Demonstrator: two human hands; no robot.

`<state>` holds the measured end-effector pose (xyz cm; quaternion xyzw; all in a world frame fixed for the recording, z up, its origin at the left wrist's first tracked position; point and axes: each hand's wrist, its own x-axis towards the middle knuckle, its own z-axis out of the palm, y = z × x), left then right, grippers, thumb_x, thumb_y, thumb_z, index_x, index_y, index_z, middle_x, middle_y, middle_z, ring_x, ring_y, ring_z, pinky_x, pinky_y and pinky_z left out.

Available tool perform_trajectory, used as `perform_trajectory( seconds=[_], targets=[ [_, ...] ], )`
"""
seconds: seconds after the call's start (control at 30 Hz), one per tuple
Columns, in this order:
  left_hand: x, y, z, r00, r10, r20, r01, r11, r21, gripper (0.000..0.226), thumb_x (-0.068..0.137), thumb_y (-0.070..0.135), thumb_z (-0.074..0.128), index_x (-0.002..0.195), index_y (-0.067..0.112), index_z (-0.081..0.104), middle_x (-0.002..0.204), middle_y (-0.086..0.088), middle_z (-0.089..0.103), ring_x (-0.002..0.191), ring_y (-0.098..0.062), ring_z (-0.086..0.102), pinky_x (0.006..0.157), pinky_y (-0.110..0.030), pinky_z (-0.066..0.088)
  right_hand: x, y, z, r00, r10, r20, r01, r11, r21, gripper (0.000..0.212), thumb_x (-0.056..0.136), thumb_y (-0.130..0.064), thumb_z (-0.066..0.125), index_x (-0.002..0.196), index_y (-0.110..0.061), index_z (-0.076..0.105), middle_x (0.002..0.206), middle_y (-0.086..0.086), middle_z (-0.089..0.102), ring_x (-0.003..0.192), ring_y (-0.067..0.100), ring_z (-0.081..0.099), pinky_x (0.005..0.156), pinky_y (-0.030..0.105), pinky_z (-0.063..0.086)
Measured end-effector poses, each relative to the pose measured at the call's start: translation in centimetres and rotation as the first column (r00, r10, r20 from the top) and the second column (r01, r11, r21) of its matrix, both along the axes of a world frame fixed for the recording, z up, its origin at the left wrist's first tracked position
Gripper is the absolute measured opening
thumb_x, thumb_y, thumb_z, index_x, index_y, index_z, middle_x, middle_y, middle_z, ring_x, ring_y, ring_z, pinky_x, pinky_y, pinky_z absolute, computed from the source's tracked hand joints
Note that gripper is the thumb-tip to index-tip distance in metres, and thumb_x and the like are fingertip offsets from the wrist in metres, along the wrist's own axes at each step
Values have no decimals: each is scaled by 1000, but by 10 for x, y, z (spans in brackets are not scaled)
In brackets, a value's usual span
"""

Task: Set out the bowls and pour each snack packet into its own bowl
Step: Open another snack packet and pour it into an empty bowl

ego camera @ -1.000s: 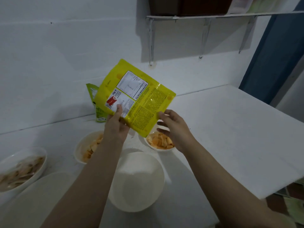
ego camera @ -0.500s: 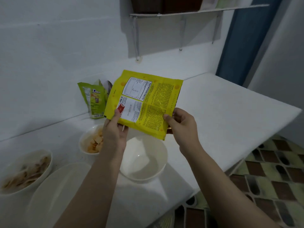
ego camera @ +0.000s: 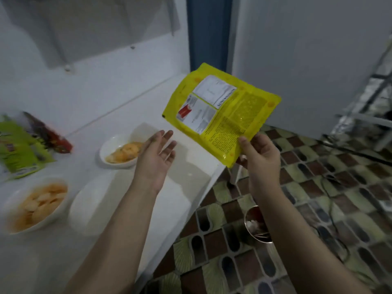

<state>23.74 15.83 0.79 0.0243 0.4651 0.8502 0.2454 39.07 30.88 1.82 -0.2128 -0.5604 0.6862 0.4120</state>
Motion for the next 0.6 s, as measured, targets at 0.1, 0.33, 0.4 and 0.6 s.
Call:
perform_trajectory(
  seconds=[0.1,0.33,0.4,0.6],
  targets=[
    [20,52,-8,989,-147,22,147,989,-17,13,100,18,50,93,17,61,95,1,74,76,-14,67,67,-23,51,23,41,-14,987,-158,29,159,987,-22,9,98,-7,57,99,-6,66,75,-3,69,64,15,63,55,31,52],
    [65,164,-76,938,-326,114,344,914,-217,19,101,12,46,91,13,62,87,-4,72,73,-16,65,64,-25,49,77,145,-86,897,-366,247,390,919,-56,10,98,-10,57,101,-11,67,83,6,71,74,20,67,63,38,57],
    [77,186,-111,926,-338,170,375,881,-289,17,101,12,48,93,13,63,89,-5,72,73,-16,66,64,-25,50,94,169,-124,855,-379,354,434,897,-87,12,98,-8,57,103,-10,67,91,12,72,83,27,69,64,36,59],
    [106,217,-220,909,-283,307,401,797,-452,18,102,15,45,103,14,63,98,-3,73,85,-17,69,71,-28,49,129,204,-271,654,-275,704,500,856,-130,27,93,-20,58,80,-40,70,88,5,74,83,32,72,76,56,59]
  ],
)
